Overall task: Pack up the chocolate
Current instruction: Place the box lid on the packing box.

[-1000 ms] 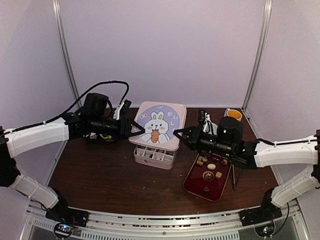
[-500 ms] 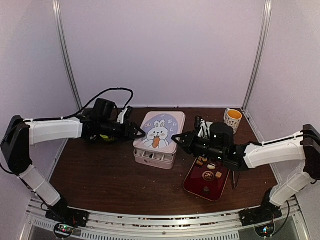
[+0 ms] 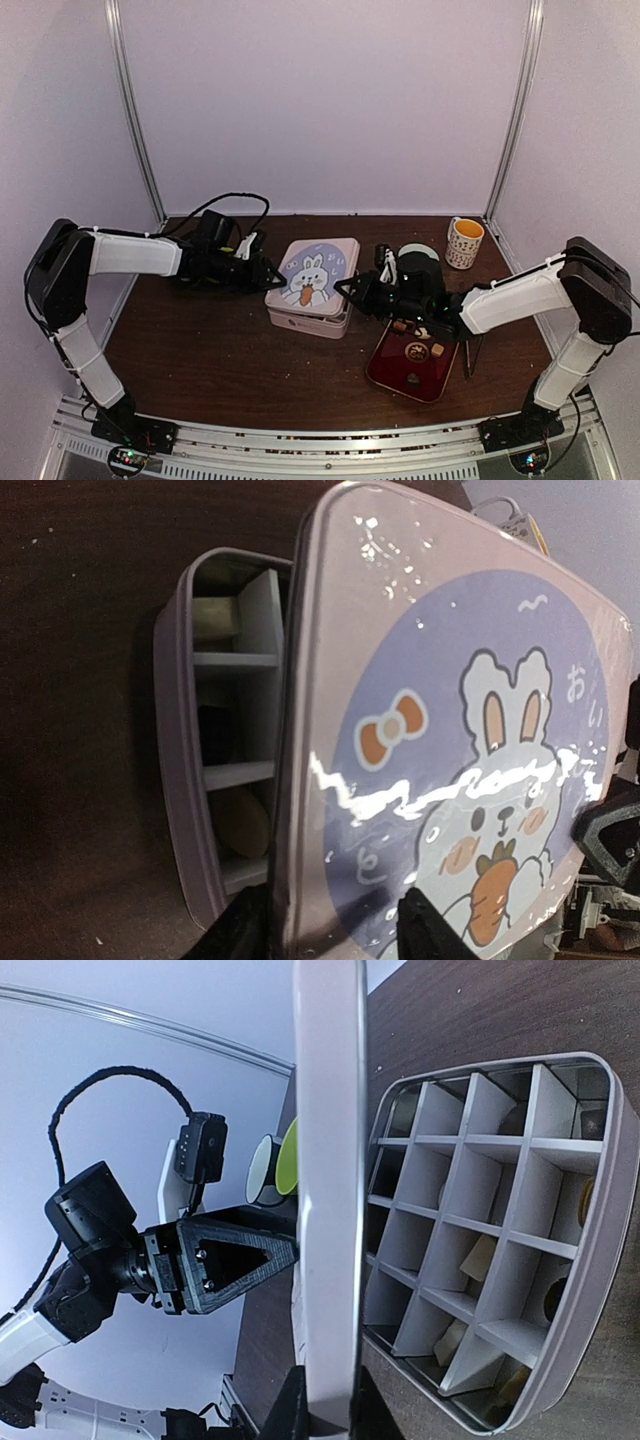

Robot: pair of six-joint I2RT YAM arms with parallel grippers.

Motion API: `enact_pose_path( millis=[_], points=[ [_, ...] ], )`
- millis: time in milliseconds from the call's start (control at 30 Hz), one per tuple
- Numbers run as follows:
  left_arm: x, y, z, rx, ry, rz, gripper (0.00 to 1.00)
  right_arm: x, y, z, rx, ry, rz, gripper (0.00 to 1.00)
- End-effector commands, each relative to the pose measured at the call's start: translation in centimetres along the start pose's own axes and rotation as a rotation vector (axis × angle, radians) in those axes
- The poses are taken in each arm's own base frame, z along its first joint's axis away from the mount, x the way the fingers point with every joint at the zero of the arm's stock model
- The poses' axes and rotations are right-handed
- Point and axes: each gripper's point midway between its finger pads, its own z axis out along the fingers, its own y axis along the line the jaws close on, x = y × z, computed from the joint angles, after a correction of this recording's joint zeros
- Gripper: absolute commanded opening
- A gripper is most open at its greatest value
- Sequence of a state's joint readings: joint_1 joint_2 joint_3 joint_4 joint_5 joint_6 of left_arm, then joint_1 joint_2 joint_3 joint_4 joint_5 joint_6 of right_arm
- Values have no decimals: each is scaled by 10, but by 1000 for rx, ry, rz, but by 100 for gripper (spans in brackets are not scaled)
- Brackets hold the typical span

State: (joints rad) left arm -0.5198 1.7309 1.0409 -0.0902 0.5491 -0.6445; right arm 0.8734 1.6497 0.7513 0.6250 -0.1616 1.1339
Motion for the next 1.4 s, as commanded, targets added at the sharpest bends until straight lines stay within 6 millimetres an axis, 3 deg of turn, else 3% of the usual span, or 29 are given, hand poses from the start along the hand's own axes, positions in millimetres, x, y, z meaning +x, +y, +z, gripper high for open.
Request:
enact_pose_path(
  millis=[0, 300, 433, 800, 967, 1133, 1367],
  points=[
    [-20, -17, 2, 65, -46, 68, 44, -1, -7, 12, 23, 6, -5, 0],
    [-21, -5, 10, 26, -50, 51, 40, 8, -40, 22, 100, 10, -1, 0],
    [-23, -3, 13, 27, -58, 47, 40, 6, -47, 26, 159, 11, -39, 9],
    [-24, -3, 27, 58, -42, 40, 35, 1, -74, 21, 354, 9, -144, 21],
    [-25, 0, 28, 39, -41, 48, 35, 1, -77, 22, 381, 14, -165, 23],
    [-23, 6, 29, 3, -34, 58, 35, -2, -79, 19, 424, 8, -199, 36],
    [-20, 14, 36, -34, -23, 61, 33, -12, -80, 11, 500, -6, -252, 42]
  ],
)
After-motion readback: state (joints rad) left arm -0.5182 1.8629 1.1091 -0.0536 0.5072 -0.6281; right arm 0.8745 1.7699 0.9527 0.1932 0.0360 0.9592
